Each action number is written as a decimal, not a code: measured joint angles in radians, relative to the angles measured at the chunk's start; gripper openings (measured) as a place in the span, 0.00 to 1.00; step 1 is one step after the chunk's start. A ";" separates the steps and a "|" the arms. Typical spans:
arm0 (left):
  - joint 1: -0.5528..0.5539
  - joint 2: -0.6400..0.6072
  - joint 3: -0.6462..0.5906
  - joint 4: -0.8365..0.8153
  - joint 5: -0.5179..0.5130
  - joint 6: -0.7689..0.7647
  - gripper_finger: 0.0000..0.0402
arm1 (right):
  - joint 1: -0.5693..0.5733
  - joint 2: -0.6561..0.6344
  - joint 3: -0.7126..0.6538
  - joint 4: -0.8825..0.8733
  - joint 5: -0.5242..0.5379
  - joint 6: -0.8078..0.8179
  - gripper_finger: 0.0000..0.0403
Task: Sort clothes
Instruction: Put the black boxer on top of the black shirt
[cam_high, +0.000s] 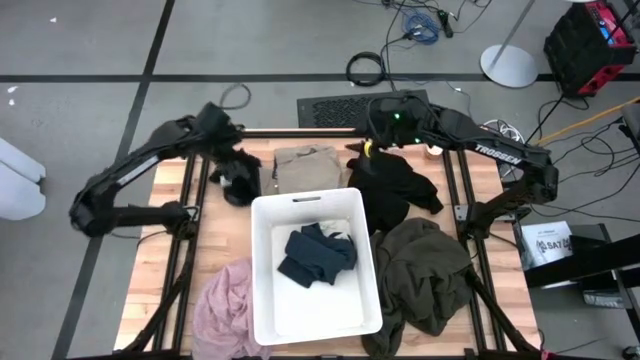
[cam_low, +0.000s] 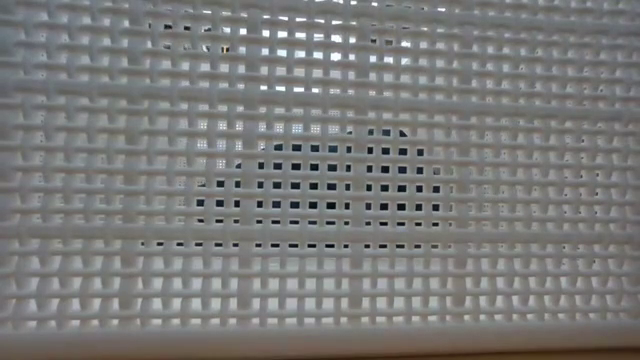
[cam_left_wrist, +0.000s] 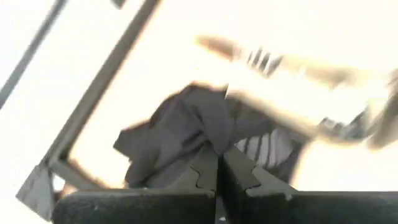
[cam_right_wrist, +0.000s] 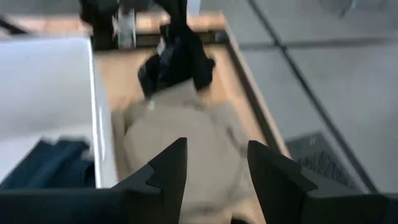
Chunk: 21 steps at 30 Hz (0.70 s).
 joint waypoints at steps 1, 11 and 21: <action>0.000 -0.027 0.013 0.020 0.038 -0.025 0.01 | 0.000 0.009 0.000 0.038 -0.022 -0.007 0.39; -0.004 -0.133 0.162 0.295 0.374 -0.272 0.01 | 0.000 0.153 0.000 0.495 -0.226 0.000 0.39; -0.114 -0.061 0.179 0.520 0.434 -0.403 0.00 | -0.001 0.284 0.060 0.679 -0.320 0.080 0.41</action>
